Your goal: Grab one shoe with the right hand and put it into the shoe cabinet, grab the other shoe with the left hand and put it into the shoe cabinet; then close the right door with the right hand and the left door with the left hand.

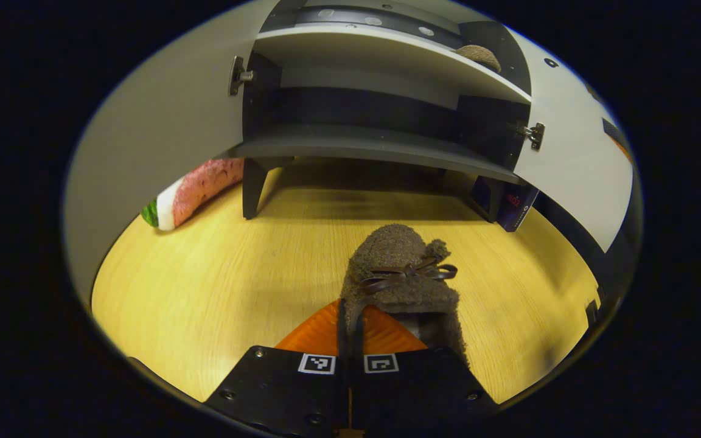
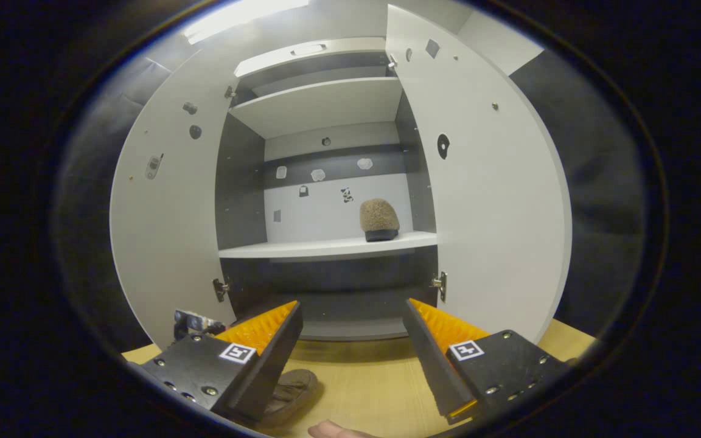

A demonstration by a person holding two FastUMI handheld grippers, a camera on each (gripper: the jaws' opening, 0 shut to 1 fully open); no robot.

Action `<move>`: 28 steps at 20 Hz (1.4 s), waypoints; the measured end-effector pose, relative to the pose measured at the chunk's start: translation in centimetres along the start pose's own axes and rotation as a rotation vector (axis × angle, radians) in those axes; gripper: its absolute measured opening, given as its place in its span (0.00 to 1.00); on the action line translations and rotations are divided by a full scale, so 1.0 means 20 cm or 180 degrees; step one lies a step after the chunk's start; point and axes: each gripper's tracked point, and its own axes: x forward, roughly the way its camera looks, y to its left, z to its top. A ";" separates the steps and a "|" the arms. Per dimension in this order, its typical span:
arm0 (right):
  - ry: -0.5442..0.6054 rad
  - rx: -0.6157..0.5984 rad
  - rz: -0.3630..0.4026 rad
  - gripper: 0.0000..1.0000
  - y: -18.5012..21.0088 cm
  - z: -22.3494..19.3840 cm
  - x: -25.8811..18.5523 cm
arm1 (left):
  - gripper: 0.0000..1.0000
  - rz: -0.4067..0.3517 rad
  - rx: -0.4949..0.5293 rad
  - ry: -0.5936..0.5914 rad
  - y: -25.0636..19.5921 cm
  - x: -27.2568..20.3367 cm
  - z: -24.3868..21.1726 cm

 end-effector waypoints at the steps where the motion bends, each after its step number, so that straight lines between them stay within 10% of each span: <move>1: -0.0003 -0.0028 -0.0013 1.00 0.00 0.00 -0.01 | 0.03 0.0038 0.0050 -0.0105 0.01 -0.03 0.04; 16: -0.0217 -0.0040 -0.0094 0.98 -0.12 0.19 -0.09 | 0.03 0.0104 0.0142 -0.1389 -0.04 -0.59 1.05; 28: -0.0096 0.0214 0.0246 0.99 -0.17 0.20 0.03 | 0.03 0.0204 -0.0203 -0.2107 -0.10 -0.39 2.01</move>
